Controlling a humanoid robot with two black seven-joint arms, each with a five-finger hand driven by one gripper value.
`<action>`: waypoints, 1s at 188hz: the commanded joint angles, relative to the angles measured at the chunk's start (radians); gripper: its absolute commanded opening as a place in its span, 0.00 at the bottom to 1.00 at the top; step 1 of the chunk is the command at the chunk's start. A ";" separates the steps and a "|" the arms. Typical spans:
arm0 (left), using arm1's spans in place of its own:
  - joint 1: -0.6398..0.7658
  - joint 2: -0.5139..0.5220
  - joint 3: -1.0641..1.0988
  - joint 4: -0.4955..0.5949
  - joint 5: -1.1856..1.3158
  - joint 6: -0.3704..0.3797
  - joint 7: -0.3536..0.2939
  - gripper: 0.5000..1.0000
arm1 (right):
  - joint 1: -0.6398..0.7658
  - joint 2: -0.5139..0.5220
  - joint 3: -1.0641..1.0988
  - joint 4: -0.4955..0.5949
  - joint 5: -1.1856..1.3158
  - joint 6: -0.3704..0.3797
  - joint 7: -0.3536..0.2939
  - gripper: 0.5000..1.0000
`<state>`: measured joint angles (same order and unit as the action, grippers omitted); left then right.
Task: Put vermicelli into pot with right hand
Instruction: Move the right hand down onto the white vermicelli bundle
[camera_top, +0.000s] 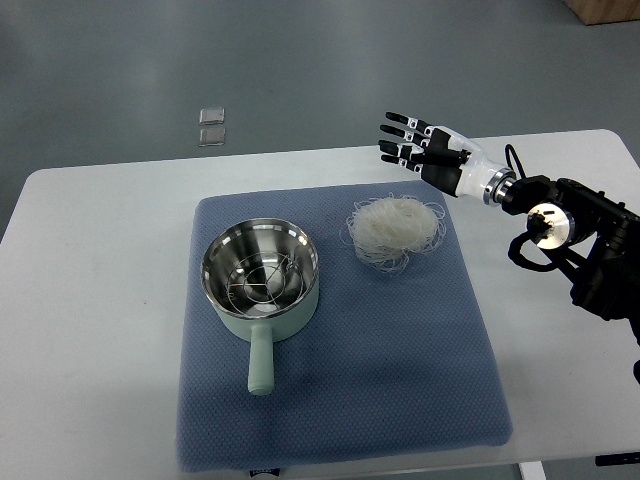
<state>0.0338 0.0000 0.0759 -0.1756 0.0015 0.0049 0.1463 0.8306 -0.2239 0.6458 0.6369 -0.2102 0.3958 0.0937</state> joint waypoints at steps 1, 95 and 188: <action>0.003 0.000 0.002 0.001 0.000 0.003 0.003 1.00 | -0.001 0.003 0.000 0.000 0.000 0.000 0.000 0.85; -0.008 0.000 0.002 -0.002 0.000 0.003 -0.002 1.00 | 0.012 0.003 -0.006 0.001 -0.130 0.000 0.017 0.85; -0.008 0.000 0.002 -0.002 0.000 0.003 -0.002 1.00 | 0.079 -0.065 -0.011 0.098 -0.816 0.005 0.055 0.85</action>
<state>0.0260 0.0000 0.0795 -0.1775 0.0015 0.0076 0.1441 0.9030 -0.2841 0.6354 0.7240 -0.8496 0.3980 0.1381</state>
